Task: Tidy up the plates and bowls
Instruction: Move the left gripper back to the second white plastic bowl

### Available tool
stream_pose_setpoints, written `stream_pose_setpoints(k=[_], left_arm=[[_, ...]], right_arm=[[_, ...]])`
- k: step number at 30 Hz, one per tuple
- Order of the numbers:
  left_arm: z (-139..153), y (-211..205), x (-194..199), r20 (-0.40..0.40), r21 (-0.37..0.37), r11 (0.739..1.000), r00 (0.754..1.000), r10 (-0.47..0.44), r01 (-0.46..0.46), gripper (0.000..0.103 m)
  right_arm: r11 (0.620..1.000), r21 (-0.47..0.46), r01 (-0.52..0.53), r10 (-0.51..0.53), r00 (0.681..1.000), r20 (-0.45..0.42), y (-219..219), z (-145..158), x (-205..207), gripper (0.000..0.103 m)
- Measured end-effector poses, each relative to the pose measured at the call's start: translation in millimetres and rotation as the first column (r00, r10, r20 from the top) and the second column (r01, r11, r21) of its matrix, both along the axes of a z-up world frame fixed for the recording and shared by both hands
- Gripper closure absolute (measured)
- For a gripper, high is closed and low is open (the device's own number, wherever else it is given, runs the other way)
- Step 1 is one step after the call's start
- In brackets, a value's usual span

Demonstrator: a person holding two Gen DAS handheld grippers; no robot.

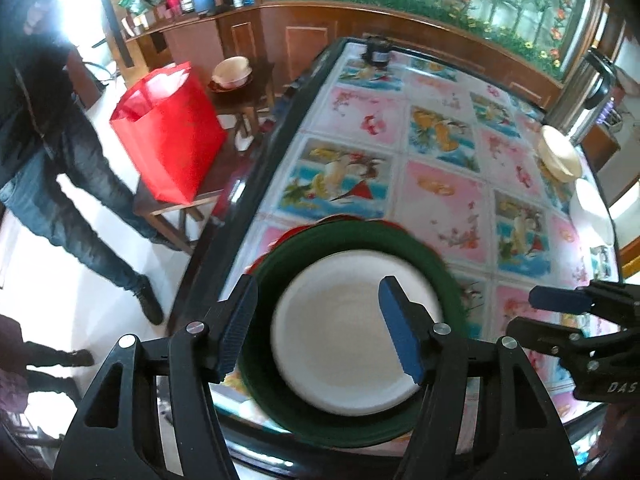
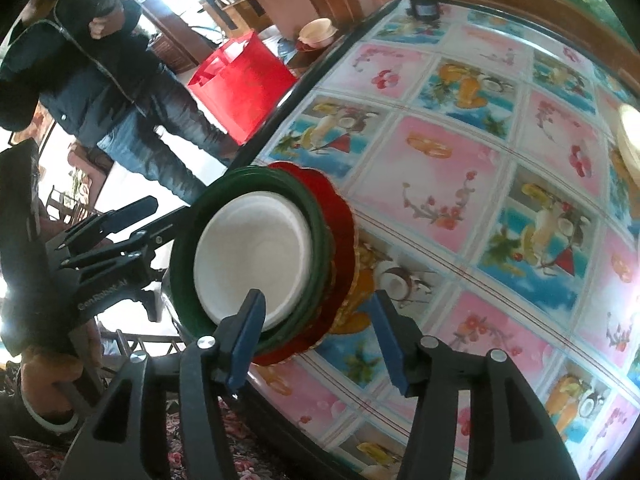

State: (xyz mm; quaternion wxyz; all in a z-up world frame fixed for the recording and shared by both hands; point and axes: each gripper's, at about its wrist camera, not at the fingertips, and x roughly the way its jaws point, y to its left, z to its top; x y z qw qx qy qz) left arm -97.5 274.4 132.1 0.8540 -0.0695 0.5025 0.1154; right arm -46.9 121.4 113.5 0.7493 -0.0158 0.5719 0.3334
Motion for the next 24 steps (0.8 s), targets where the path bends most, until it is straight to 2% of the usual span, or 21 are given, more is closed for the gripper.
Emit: stream_pose_setpoints(k=[6, 10, 17, 20, 24], left_arm=[[3, -44, 25, 0.005, -0.036, 0.995, 0.996, -0.094, 0.094, 0.039], [3, -88, 44, 0.012, -0.065, 0.982, 0.984, -0.179, 0.180, 0.039], [-6, -176, 87, -0.002, -0.091, 0.946, 0.949, -0.314, 0.313, 0.039], [-10, -206, 103, -0.005, -0.080, 0.936, 0.938, -0.346, 0.344, 0.039], [-19, -240, 125, -0.022, -0.080, 0.926, 0.928, -0.373, 0.370, 0.039]], right_arm=[[0.995, 0.000, 0.097, -0.097, 0.995, -0.013, -44, -4, 5, 0.043], [0.979, -0.007, 0.203, -0.203, 0.978, -0.039, -93, -14, 10, 0.042], [0.908, -0.042, 0.417, -0.419, 0.906, -0.057, -201, -28, 19, 0.041], [0.875, -0.055, 0.482, -0.484, 0.874, -0.045, -240, -29, 26, 0.040], [0.845, -0.059, 0.531, -0.533, 0.846, -0.030, -273, -29, 34, 0.039]])
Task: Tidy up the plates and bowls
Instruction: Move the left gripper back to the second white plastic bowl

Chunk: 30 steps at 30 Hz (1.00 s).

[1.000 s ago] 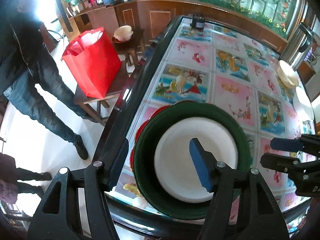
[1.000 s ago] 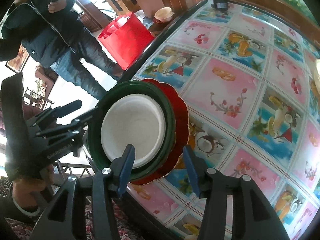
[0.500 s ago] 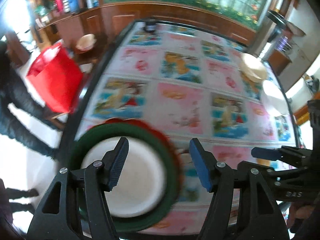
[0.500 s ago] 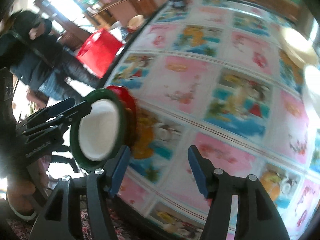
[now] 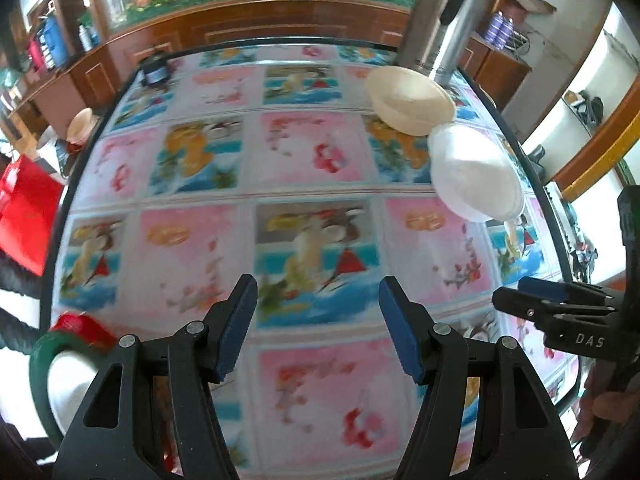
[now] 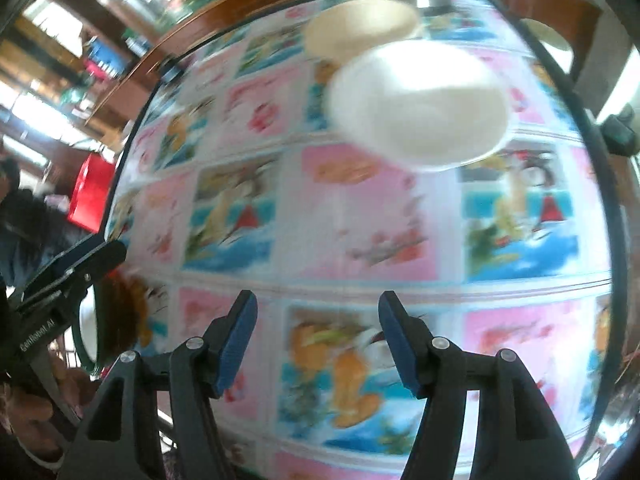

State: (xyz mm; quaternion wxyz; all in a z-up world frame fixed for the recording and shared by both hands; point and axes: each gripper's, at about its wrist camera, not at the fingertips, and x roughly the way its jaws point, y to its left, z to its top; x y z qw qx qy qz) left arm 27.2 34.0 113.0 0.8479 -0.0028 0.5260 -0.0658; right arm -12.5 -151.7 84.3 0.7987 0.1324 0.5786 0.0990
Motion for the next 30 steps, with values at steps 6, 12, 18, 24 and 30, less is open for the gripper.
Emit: stream_pose_setpoints(k=[6, 12, 18, 24, 30], left_arm=[[-7, -37, 24, -0.004, 0.000, 1.000, 1.000, -0.026, 0.026, 0.039], [-7, -61, 39, 0.005, -0.006, 0.999, 0.999, -0.038, 0.038, 0.039], [-6, -72, 53, 0.011, -0.004, 0.999, 0.999, -0.041, 0.041, 0.039], [-3, -77, 65, 0.024, -0.003, 0.999, 0.999, -0.034, 0.034, 0.039], [-3, -83, 75, 0.030, 0.002, 0.999, 0.999, -0.035, 0.035, 0.039]], right_arm=[[0.999, -0.014, 0.049, -0.049, 0.998, 0.032, -35, 9, 14, 0.038], [0.995, -0.040, 0.090, -0.086, 0.991, 0.100, -48, 27, 23, 0.033], [0.993, -0.065, 0.099, -0.090, 0.986, 0.138, -48, 32, 35, 0.031], [0.992, -0.077, 0.096, -0.084, 0.985, 0.149, -48, 33, 46, 0.030], [0.992, -0.080, 0.095, -0.082, 0.985, 0.153, -50, 32, 54, 0.028]])
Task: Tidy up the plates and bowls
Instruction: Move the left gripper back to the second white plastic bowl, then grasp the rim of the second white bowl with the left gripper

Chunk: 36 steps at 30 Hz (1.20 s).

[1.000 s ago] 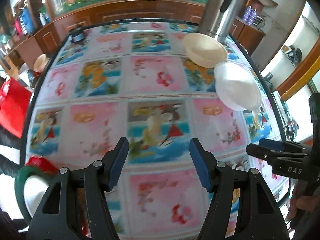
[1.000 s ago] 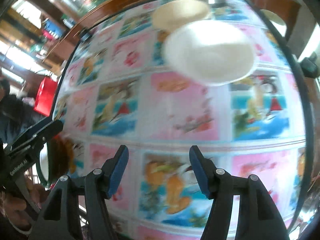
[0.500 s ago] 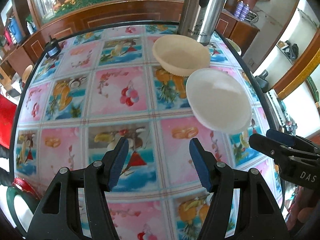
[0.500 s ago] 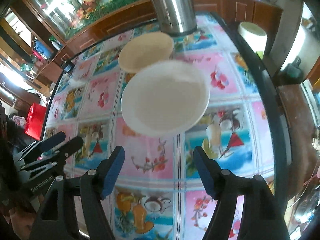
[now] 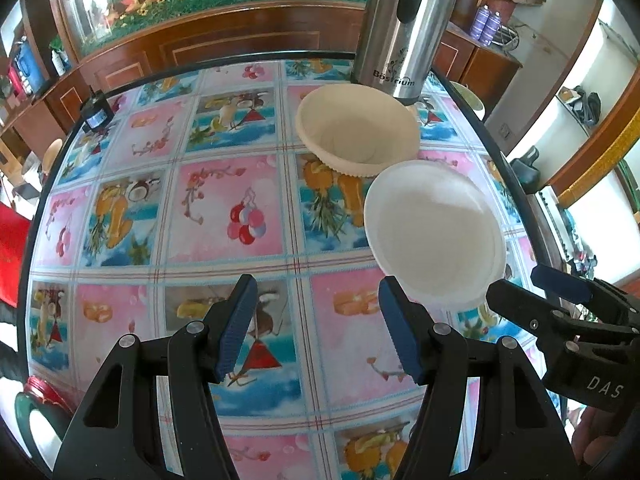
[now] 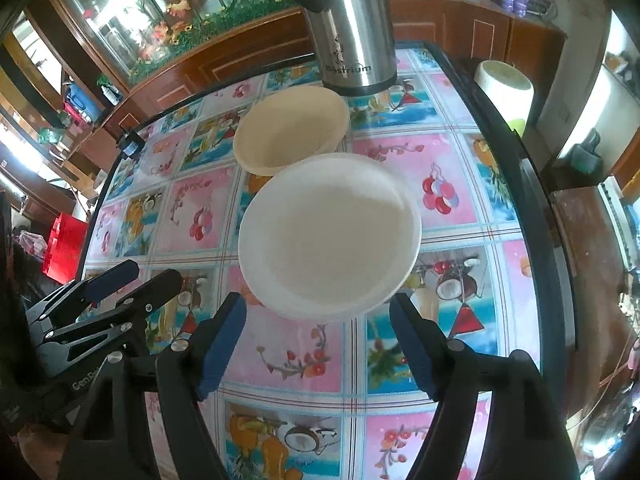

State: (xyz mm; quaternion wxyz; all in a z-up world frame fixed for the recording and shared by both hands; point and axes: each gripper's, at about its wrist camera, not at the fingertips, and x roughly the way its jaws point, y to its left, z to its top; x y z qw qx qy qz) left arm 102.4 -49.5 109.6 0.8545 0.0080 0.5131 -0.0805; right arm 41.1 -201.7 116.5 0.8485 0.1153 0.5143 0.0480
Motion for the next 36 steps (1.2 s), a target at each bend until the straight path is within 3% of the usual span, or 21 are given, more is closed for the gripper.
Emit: stream_pose_setpoints(k=[16, 27, 36], left_arm=[[-7, -20, 30, -0.008, -0.003, 1.000, 1.000, -0.001, 0.001, 0.039], [-26, -28, 50, -0.054, -0.022, 1.000, 0.998, 0.014, -0.016, 0.040], [-42, -41, 60, -0.095, -0.031, 0.999, 0.995, 0.004, -0.007, 0.040]], right_arm=[[0.999, -0.030, 0.015, -0.015, 1.000, -0.004, -23, -2, 20, 0.024], [0.998, -0.058, 0.023, -0.025, 0.999, -0.038, -48, -19, 45, 0.024], [1.000, -0.025, 0.008, -0.010, 0.998, -0.064, -59, -34, 56, 0.024]])
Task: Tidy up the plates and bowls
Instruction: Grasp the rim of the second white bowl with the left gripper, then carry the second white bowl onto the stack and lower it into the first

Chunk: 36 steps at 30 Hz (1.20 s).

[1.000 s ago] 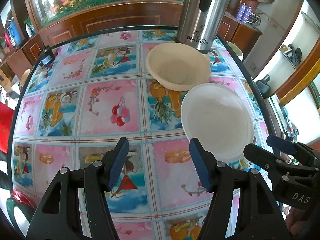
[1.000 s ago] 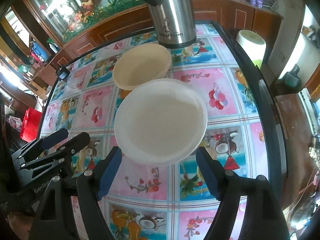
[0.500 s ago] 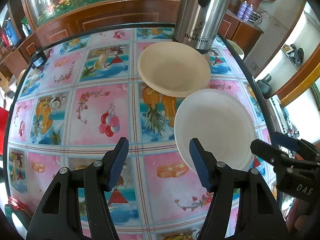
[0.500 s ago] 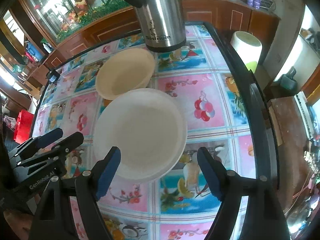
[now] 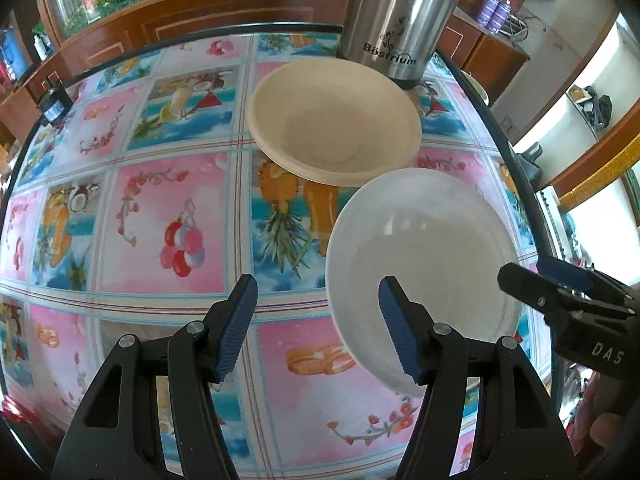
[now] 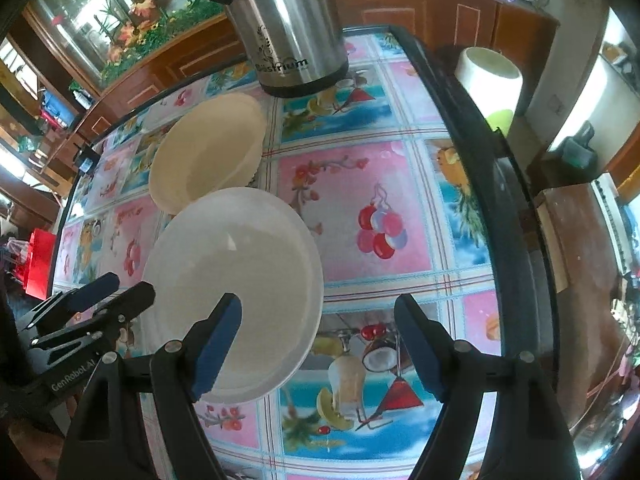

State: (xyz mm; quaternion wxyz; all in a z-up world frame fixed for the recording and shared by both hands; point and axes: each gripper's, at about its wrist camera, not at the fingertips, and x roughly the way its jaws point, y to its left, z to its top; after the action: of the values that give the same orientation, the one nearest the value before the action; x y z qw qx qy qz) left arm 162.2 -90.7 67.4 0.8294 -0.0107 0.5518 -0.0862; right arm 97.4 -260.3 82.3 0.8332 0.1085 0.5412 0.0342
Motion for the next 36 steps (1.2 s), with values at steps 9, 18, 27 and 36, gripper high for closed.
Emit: stream_pose_setpoints(k=[9, 18, 27, 36], left_arm=[[-14, -9, 3, -0.032, 0.005, 1.000, 0.999, -0.004, 0.004, 0.040], [-26, -15, 6, -0.056, 0.007, 1.000, 0.998, 0.007, -0.007, 0.040], [-31, -18, 3, -0.056, -0.031, 1.000, 0.998, -0.007, 0.005, 0.074], [-22, -8, -6, -0.046, -0.048, 0.999, 0.999, -0.018, 0.015, 0.087]], right_arm=[[0.999, 0.008, -0.039, 0.039, 0.999, -0.008, -1, -11, 7, 0.024], [0.997, 0.011, -0.070, 0.070, 0.997, -0.021, -1, -17, 9, 0.057], [0.995, 0.022, -0.095, 0.096, 0.995, -0.024, 1, -19, 5, 0.086], [0.993, 0.043, -0.110, 0.111, 0.994, -0.018, 14, -15, -8, 0.087]])
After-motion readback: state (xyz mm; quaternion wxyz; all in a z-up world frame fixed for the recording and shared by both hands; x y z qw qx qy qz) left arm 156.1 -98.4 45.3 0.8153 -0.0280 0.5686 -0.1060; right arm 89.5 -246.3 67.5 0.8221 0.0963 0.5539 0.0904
